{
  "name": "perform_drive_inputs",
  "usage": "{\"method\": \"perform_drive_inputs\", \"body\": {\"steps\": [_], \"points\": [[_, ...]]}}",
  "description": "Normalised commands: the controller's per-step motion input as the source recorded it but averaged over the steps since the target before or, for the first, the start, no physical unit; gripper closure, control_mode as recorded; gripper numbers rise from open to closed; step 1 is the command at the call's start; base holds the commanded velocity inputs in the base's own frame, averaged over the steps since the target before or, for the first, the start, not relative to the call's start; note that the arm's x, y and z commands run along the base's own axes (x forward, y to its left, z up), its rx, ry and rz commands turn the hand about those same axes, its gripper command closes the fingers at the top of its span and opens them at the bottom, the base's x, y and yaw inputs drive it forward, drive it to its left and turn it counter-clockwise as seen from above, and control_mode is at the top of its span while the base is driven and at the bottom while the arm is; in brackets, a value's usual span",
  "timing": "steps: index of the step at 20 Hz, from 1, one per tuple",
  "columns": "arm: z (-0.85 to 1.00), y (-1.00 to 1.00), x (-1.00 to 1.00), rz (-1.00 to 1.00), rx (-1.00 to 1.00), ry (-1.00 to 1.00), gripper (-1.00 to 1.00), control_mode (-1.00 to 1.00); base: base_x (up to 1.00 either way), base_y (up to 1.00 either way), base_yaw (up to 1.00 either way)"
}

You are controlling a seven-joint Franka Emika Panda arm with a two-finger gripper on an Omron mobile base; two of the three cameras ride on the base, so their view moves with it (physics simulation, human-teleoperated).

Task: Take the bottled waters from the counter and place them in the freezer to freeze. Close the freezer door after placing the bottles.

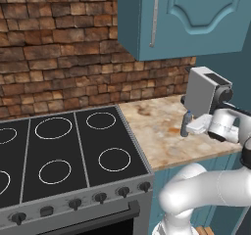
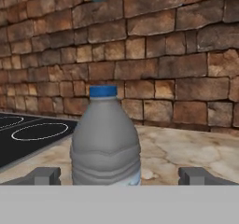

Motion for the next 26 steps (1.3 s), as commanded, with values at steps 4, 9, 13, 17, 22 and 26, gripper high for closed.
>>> {"method": "perform_drive_inputs", "body": {"steps": [4, 9, 13, 17, 22, 26], "points": [[-0.11, -0.06, 0.21, 0.0, 0.0, 0.0, -1.0, -1.0, 0.0, 0.0, 0.0], [-0.03, -0.01, 0.09, 0.01, 0.0, 0.0, -1.0, -1.0, 0.0, 0.0, 0.0], [0.0, 0.0, 0.03, 0.01, 0.0, 0.0, -1.0, -1.0, 0.0, 0.0, 0.0], [0.0, 0.0, 0.0, 0.0, 0.0, 0.0, -1.0, -1.0, 0.0, 0.0, 0.0], [0.0, 0.0, 0.0, 0.0, 0.0, 0.0, -1.0, -1.0, 0.0, 0.0, 0.0], [0.0, 0.0, 0.0, 0.0, 0.0, 0.0, -1.0, -1.0, 0.0, 0.0, 0.0]]}}
